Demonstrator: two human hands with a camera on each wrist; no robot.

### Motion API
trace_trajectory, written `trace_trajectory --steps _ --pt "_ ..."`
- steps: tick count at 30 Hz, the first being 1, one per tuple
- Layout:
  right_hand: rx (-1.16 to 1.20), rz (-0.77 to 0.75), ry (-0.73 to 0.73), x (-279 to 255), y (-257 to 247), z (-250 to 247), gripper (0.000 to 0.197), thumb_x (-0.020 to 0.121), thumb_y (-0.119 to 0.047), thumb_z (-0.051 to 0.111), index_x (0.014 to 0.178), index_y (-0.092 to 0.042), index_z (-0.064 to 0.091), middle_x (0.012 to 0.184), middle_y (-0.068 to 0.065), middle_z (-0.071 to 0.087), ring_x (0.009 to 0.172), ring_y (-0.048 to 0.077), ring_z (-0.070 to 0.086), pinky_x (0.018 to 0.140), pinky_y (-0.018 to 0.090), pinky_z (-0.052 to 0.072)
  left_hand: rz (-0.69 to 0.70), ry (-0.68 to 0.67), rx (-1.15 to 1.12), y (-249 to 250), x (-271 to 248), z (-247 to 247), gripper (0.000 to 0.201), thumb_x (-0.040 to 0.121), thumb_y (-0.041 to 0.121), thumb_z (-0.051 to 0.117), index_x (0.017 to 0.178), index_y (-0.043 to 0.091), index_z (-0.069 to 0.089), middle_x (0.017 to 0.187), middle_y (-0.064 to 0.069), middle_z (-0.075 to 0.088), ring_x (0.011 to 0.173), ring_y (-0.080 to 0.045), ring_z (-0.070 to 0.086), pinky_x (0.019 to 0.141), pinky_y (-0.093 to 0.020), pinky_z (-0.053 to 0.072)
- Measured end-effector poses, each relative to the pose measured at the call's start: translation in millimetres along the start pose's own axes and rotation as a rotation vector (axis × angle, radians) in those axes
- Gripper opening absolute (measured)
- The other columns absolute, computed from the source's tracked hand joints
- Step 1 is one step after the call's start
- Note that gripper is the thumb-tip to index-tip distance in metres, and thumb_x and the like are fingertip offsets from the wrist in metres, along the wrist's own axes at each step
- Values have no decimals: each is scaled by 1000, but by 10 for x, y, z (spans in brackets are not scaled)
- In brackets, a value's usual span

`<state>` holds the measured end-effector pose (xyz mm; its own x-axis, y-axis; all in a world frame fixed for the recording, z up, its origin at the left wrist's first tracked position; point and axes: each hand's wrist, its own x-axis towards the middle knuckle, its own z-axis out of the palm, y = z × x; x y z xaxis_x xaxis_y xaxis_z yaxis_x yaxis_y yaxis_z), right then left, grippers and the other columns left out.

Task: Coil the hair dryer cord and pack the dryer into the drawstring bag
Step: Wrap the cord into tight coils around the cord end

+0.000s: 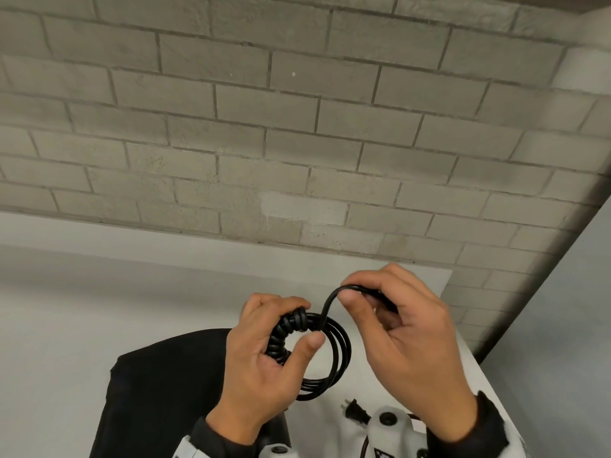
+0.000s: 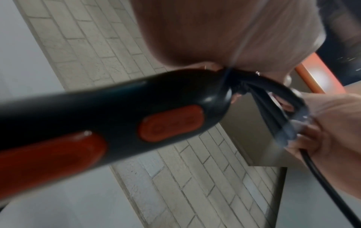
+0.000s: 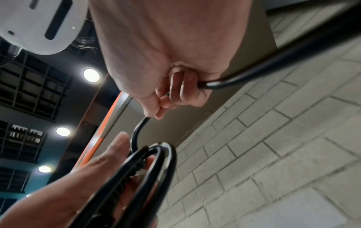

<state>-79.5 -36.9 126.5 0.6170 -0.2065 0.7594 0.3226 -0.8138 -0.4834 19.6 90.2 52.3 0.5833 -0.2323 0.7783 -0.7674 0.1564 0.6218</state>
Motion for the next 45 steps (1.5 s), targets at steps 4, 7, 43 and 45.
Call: trace_trajectory --steps 4,7,43,45 --pt "107 79 -2 87 20 137 8 89 -27 64 88 -22 70 80 -10 64 73 15 60 58 28 49 43 -1 26 14 14 -15 29 77 49 71 97 29 63 89 23 57 86 -11 58 75 -11 44" --pt "249 200 -40 88 83 222 10 88 -28 63 89 -22 70 81 -9 68 71 14 63 62 27 52 53 12 60 34 15 -10 20 78 43 69 93 32 61 88 23 56 85 -10 56 73 -9 43" --pt "308 371 -322 -345 185 175 7 84 -24 72 87 -29 67 82 -12 67 85 10 63 78 16 47 -252 -239 -81 83 60 -118 26 81 51 59 105 42 60 95 0 66 91 -22 66 79 -35 51" --pt "210 351 -220 -398 196 212 17 78 -30 77 89 -35 65 89 -13 66 91 11 59 79 13 43 -268 -181 -99 54 45 -81 25 80 52 59 103 43 61 96 3 65 90 -20 66 78 -35 51"
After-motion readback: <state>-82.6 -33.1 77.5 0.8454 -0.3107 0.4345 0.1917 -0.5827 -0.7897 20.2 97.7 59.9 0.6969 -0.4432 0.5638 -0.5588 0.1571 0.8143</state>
